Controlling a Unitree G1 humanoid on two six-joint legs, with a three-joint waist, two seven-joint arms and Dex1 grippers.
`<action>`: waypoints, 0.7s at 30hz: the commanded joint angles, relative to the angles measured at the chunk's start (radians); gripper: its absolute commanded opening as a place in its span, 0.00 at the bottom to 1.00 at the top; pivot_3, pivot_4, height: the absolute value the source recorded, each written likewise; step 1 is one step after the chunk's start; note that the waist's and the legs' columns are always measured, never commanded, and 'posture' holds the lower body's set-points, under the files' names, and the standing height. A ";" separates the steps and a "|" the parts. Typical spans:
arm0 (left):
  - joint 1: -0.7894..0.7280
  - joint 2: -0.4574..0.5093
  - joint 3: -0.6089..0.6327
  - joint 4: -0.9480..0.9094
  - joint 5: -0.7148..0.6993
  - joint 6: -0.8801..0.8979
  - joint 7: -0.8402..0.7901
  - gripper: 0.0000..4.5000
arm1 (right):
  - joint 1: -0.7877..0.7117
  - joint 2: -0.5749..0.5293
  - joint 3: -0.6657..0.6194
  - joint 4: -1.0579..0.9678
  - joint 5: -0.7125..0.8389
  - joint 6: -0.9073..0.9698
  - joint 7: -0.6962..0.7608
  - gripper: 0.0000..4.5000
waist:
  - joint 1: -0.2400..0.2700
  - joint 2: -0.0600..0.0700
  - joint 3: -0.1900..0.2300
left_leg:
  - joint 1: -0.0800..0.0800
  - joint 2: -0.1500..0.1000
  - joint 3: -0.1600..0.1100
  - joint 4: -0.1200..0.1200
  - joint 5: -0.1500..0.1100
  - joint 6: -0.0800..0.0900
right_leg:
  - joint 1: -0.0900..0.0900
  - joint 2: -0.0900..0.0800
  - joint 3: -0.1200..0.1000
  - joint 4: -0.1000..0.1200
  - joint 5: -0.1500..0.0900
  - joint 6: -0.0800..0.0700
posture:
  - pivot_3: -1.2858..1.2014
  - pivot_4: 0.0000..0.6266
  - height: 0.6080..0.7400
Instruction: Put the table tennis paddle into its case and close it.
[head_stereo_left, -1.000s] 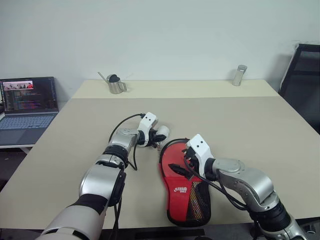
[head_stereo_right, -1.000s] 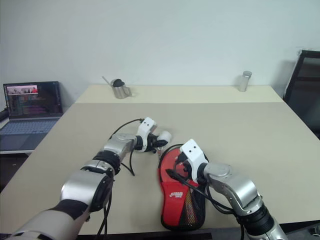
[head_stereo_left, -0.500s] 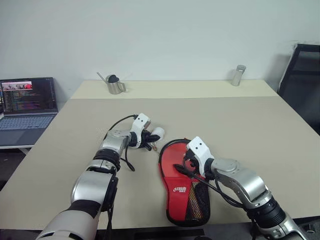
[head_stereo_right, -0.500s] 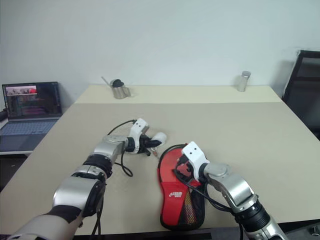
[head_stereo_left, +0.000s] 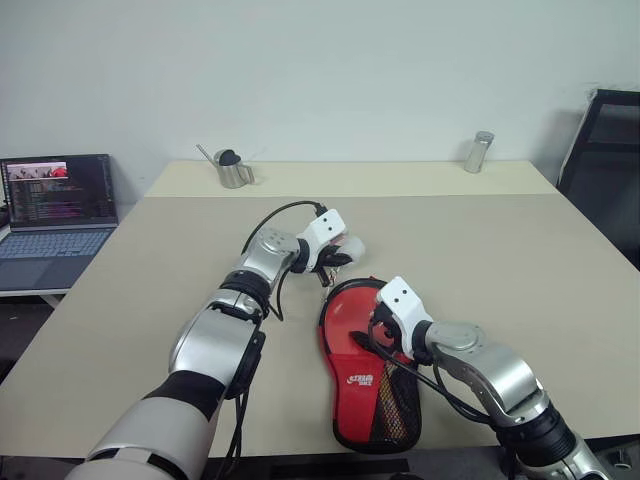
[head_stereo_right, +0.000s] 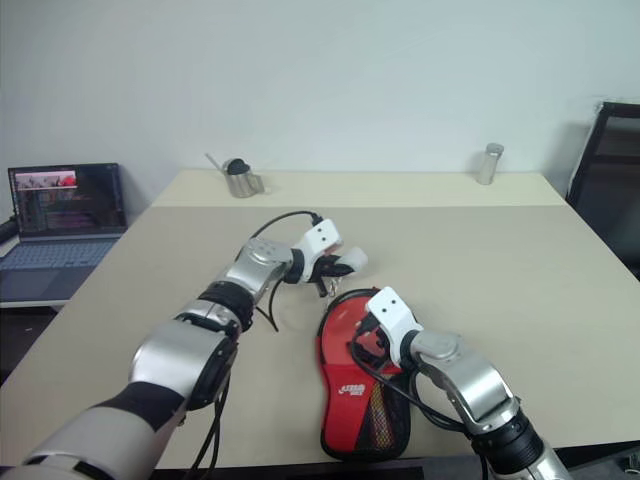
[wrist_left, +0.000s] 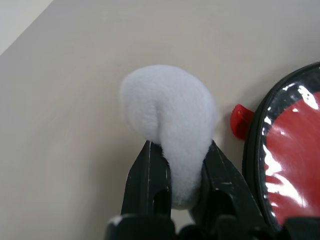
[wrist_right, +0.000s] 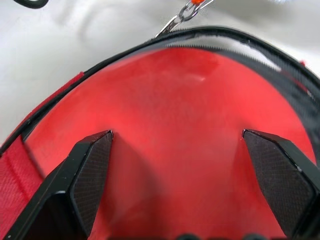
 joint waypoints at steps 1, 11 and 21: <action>-0.072 -0.030 0.015 -0.004 0.008 -0.058 0.063 0.06 | 0.041 -0.009 0.020 0.006 -0.004 0.080 -0.002 1.00 | 0.000 0.000 0.000 | 0.000 0.000 0.000 0.000 0.000 0.000 | 0.000 0.000 0.000 0.000 0.000 0.000 | 0.52 0.24 1.00; -0.059 -0.161 0.003 0.031 0.053 -0.125 0.220 0.06 | 0.059 0.009 0.022 -0.041 -0.005 0.138 -0.026 1.00 | 0.001 0.000 0.000 | 0.000 0.000 0.000 0.000 0.000 0.000 | 0.001 0.000 0.000 0.000 0.000 0.000 | 0.52 0.24 1.00; -0.056 -0.300 -0.050 0.043 0.145 -0.207 0.234 0.06 | 0.086 0.049 0.034 -0.081 -0.008 0.180 -0.078 1.00 | 0.002 -0.001 -0.001 | 0.000 0.000 0.000 0.000 0.000 0.000 | 0.001 0.000 0.000 0.000 0.000 0.000 | 0.52 0.24 1.00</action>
